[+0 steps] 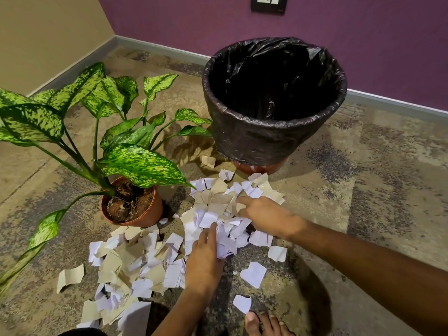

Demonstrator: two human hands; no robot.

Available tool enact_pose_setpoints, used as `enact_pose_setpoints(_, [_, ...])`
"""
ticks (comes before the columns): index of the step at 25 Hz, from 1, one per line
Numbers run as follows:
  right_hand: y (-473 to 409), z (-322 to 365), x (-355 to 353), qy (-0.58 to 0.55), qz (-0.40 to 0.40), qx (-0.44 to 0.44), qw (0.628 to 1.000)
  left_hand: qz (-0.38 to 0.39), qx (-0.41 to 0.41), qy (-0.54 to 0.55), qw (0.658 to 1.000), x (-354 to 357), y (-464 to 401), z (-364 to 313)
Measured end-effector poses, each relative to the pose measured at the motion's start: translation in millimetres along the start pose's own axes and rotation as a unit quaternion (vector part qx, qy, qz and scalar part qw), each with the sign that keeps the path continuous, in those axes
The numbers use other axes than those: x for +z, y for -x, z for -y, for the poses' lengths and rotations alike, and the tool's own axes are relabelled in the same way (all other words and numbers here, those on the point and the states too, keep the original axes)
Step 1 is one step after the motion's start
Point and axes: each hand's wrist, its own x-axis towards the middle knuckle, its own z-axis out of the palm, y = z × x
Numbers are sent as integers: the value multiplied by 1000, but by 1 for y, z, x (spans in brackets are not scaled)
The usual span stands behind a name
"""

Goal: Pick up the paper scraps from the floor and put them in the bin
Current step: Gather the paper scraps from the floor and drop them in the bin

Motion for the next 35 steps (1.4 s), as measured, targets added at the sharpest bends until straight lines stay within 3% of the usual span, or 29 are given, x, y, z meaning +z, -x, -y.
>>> enact_pose_setpoints(7, [6, -8, -42, -46, -52, 0, 998, -2, 7, 7, 1000, -44, -15, -23])
enact_pose_setpoints(11, [13, -2, -92, -128, -67, -6, 989, -19, 15, 29, 999, -89, -24, -50])
enact_pose_setpoints(15, [27, 0, -161, -158, -180, -9, 971, -84, -12, 85, 993, -128, -27, -71])
enact_pose_setpoints(19, [47, -18, -223, -221, -350, 7, 910, -175, 24, 221, 959, -153, -26, -93])
enact_pose_setpoints(22, [45, -48, -238, -235, -430, 71, 869, -263, 58, 272, 924, -172, -29, -109])
enact_pose_setpoints(26, [22, -88, -230, -206, -418, 163, 869, -315, 92, 295, 898, -188, -33, -125])
enact_pose_setpoints(31, [10, -100, -214, -190, -367, 209, 886, -361, 165, 305, 866, -211, -45, -152])
enact_pose_setpoints(35, [7, -98, -201, -182, -375, 215, 883, -412, 202, 260, 849, -229, -68, -174])
